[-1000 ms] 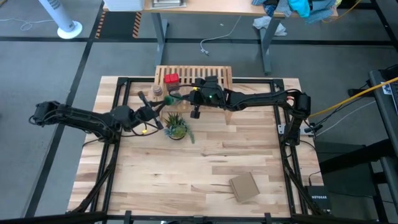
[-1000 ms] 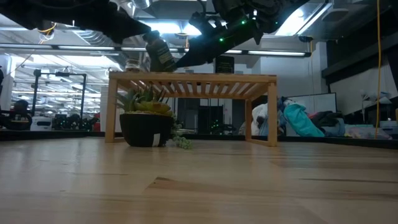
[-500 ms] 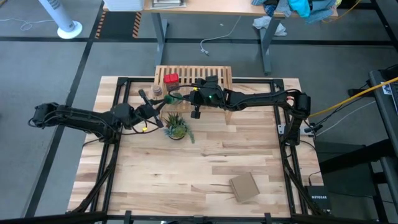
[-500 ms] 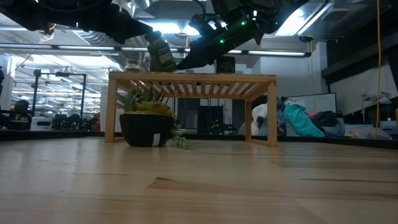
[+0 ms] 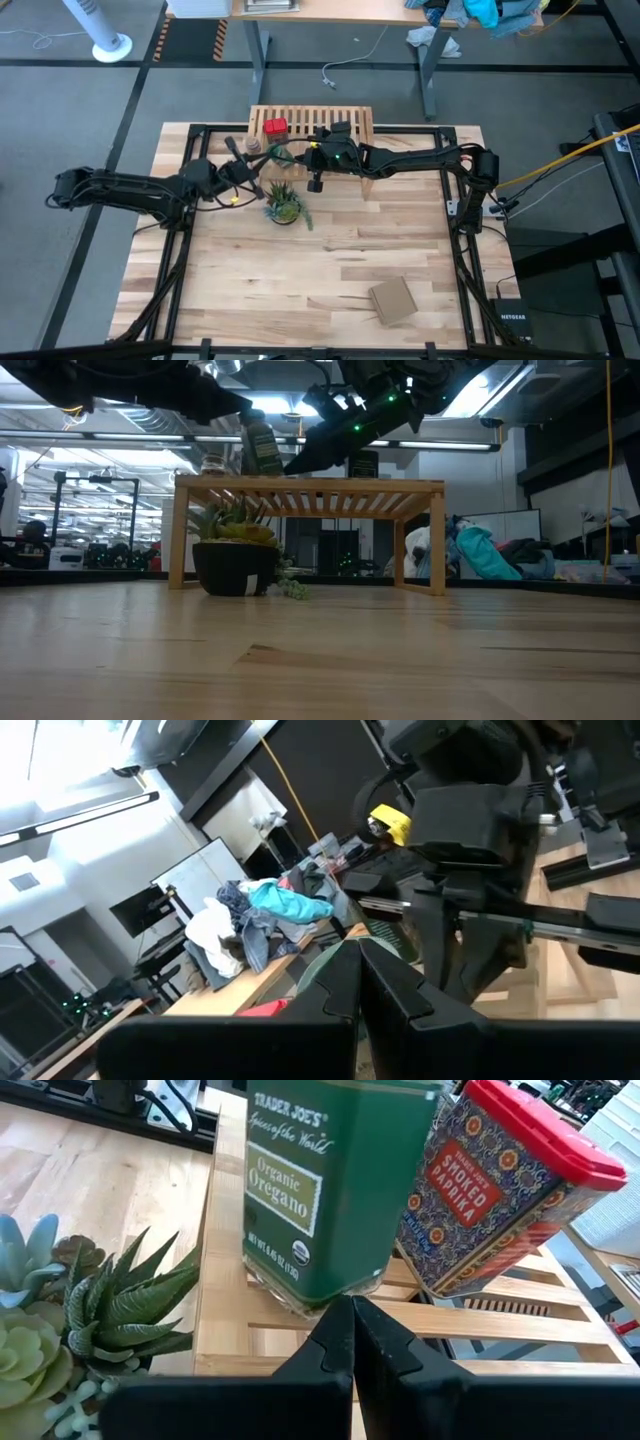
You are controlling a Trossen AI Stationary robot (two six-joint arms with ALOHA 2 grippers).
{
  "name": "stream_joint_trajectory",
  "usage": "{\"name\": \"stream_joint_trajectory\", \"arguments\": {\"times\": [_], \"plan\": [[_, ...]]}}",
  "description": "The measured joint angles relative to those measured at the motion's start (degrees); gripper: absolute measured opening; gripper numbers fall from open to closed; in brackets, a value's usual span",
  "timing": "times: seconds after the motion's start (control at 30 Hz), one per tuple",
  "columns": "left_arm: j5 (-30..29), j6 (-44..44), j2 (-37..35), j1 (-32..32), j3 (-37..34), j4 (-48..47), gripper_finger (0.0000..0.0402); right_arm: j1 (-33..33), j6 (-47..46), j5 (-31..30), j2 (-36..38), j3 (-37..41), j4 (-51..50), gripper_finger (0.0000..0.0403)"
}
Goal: Shelf spices
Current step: Adjust the green seasoning bottle on the shelf
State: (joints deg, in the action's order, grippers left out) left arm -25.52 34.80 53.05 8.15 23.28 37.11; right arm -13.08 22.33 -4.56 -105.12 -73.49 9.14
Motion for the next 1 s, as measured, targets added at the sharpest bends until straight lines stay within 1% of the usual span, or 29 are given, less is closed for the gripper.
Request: {"name": "stream_joint_trajectory", "arguments": {"times": [0.2, 0.3, 0.67, 0.87, 1.0], "plan": [[2.9, -0.3, 2.0, 1.9, 0.1, 3.2, 0.0000, 0.0, 0.0, -0.3, 0.0, 0.0, -0.7, 0.0001], [4.1, -0.4, 2.9, 2.6, 0.7, 3.0, 0.0000, 0.0, 0.0, -0.3, 0.0, 0.0, -0.8, 0.0001], [4.2, 1.0, 9.0, 3.2, 5.4, 2.8, 0.0000, 0.0, -0.8, -0.3, 0.0, 0.0, -2.6, 0.0001], [4.2, 1.2, 9.2, 3.2, 5.8, 2.7, 0.0000, -0.1, -0.9, -0.4, 0.0, 0.0, -2.3, 0.0003], [4.2, 1.2, 9.0, 3.2, 5.8, 2.5, 0.0000, -0.1, -0.9, -0.8, 0.0, 0.0, -2.1, 0.0021]]}}
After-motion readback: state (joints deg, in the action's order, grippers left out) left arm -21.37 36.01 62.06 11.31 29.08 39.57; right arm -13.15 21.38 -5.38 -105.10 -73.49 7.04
